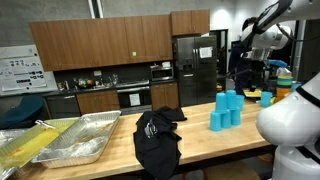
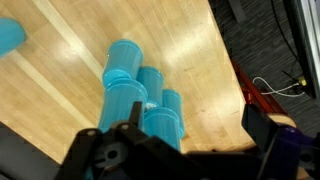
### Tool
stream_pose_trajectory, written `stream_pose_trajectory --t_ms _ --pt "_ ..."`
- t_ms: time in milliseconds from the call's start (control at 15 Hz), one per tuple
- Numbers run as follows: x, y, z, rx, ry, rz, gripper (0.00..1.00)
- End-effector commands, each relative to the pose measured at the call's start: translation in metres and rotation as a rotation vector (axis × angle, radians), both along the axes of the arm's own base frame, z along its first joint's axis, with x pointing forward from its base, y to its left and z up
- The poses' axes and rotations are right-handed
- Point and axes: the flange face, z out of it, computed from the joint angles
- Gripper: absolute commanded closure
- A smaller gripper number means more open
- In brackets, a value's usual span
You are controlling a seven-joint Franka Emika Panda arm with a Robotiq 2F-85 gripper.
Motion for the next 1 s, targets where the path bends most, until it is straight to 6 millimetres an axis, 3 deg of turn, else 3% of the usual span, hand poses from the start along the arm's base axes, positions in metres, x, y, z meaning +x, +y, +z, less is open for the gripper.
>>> stream_pose_trajectory --t_ms 0,667,933 --pt "0.006 -0.006 0.006 -0.019 -0.031 -0.009 0.00" --pt "0.034 -0.007 -0.007 0.025 -0.043 -0.052 0.00" --pt "0.028 -0.006 -0.013 0.030 -0.027 -0.051 0.00"
